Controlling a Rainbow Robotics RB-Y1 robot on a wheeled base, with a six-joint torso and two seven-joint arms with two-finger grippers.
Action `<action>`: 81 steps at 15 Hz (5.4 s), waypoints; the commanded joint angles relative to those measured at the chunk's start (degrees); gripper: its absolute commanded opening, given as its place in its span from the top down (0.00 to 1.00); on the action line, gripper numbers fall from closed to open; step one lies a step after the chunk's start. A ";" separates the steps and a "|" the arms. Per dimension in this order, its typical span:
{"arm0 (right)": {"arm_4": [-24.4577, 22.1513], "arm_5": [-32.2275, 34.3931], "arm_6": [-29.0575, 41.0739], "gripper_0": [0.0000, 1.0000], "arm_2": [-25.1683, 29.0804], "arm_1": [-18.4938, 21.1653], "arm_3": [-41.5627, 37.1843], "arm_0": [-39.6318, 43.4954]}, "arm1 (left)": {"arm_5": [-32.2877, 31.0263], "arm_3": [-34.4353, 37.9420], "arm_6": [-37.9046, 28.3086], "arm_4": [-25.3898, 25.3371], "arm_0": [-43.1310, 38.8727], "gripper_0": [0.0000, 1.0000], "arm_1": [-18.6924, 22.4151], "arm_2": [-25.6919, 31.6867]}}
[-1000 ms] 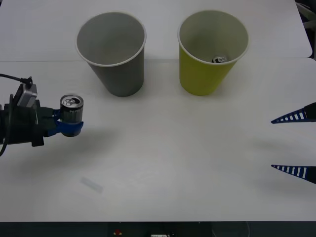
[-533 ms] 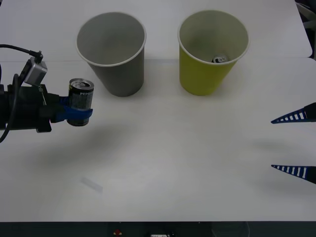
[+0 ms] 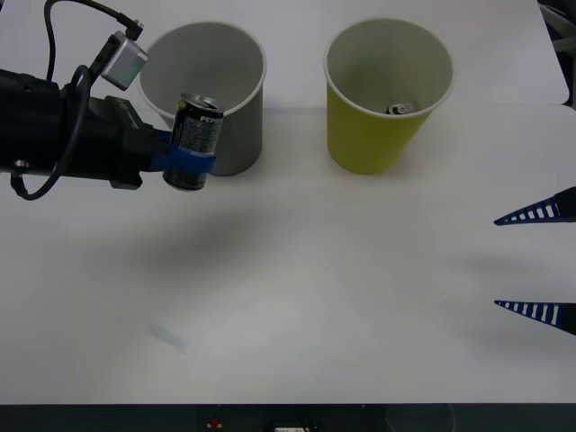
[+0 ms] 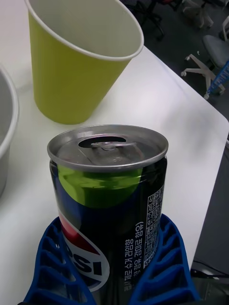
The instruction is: Put the can into the green bin and the plastic bottle into the gray bin
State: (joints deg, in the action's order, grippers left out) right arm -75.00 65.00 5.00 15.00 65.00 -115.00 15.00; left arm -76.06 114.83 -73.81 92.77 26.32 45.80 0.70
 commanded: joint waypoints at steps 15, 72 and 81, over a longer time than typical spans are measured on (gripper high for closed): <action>0.00 0.00 0.00 0.00 0.00 0.00 0.00 0.00 | 8.03 -40.21 -3.97 22.36 46.19 1.00 -22.60 -24.43; 0.00 0.00 0.00 0.00 0.00 0.00 0.00 0.00 | 16.20 1.27 61.24 -25.54 -39.59 0.00 20.38 12.13; 0.00 0.00 0.00 0.00 0.00 0.00 0.00 0.00 | 15.24 1.36 70.12 -30.81 -51.19 0.00 20.29 17.32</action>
State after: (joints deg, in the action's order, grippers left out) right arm -75.00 65.00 5.00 15.00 65.00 -115.00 15.00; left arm -60.77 116.22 -3.82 61.96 -24.81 66.11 18.02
